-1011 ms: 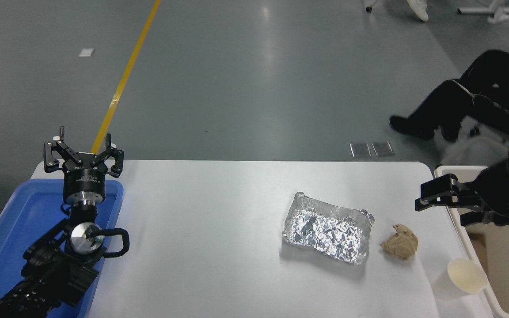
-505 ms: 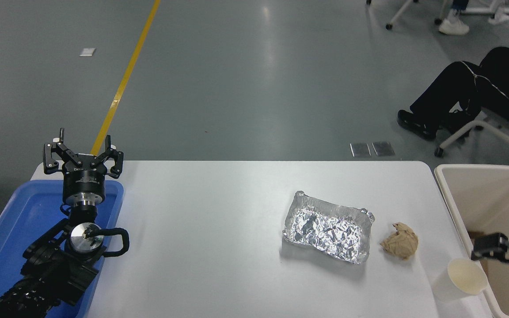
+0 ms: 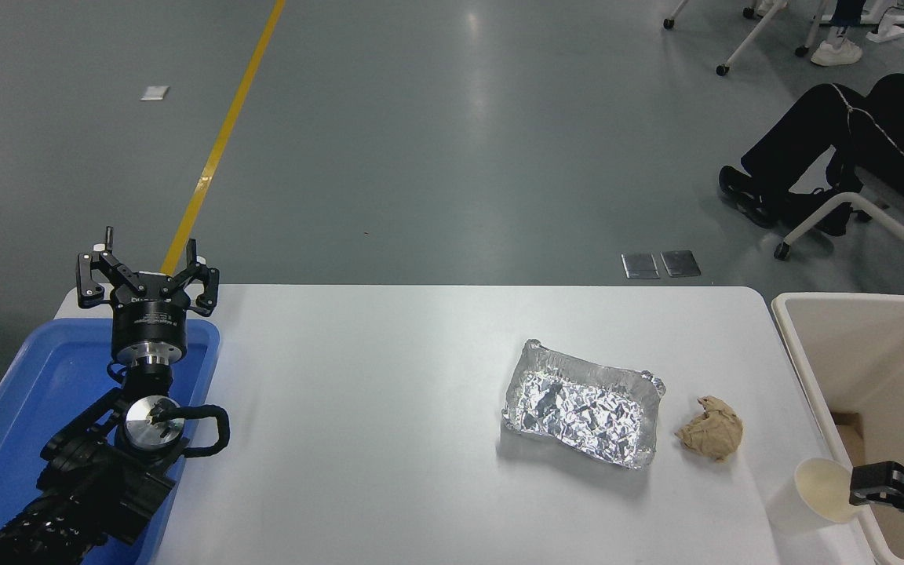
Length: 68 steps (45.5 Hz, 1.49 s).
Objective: Pick up paper cup place in dustbin
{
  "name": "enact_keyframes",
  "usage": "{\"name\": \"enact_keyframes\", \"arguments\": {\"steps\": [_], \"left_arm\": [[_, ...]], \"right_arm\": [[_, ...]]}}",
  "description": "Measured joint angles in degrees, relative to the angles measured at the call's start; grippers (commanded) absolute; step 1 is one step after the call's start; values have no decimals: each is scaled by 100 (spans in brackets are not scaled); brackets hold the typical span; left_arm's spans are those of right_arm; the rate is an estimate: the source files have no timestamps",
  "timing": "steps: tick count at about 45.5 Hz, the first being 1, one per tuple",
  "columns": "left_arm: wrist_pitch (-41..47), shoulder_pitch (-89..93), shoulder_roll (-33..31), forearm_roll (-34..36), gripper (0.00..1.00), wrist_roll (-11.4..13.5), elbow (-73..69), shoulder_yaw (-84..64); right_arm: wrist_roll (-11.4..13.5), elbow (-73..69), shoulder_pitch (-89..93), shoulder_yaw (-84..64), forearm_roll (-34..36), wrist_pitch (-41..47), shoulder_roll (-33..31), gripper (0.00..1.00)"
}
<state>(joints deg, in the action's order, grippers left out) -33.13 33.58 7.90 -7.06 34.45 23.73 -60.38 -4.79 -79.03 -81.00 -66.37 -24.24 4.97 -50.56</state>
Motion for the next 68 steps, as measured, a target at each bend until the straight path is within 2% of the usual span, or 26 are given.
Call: {"name": "enact_keyframes", "arguments": {"steps": [10, 14, 15, 21, 25, 41, 54, 63, 68], "left_arm": [[0, 0, -1, 0, 99, 0, 0, 0], [0, 0, -1, 0, 99, 0, 1, 0], [0, 0, -1, -1, 99, 0, 1, 0], [0, 0, -1, -2, 99, 0, 1, 0], [0, 0, -1, -3, 99, 0, 1, 0], [0, 0, -4, -2, 99, 0, 1, 0], [0, 0, 1, 1, 99, 0, 1, 0], [0, 0, 1, 1, 99, 0, 0, 0], [0, 0, 1, 1, 99, -1, 0, 0]], "right_arm": [[13, 156, 274, 147, 411, -118, 204, 93], [17, 294, 409, 170, 651, -175, 336, 89], [16, 328, 439, 176, 703, -187, 367, 79], [20, 536, 624, 198, 978, -253, 551, 43], [21, 621, 715, 206, 1087, -264, 651, 1], [15, 729, 878, 211, 1194, -293, 877, 0], [13, 647, 690, 184, 1164, -292, 746, 0], [12, 65, -140, -191, 921, -265, 615, 0], [12, -274, -910, -650, 846, -241, 742, 0]]}}
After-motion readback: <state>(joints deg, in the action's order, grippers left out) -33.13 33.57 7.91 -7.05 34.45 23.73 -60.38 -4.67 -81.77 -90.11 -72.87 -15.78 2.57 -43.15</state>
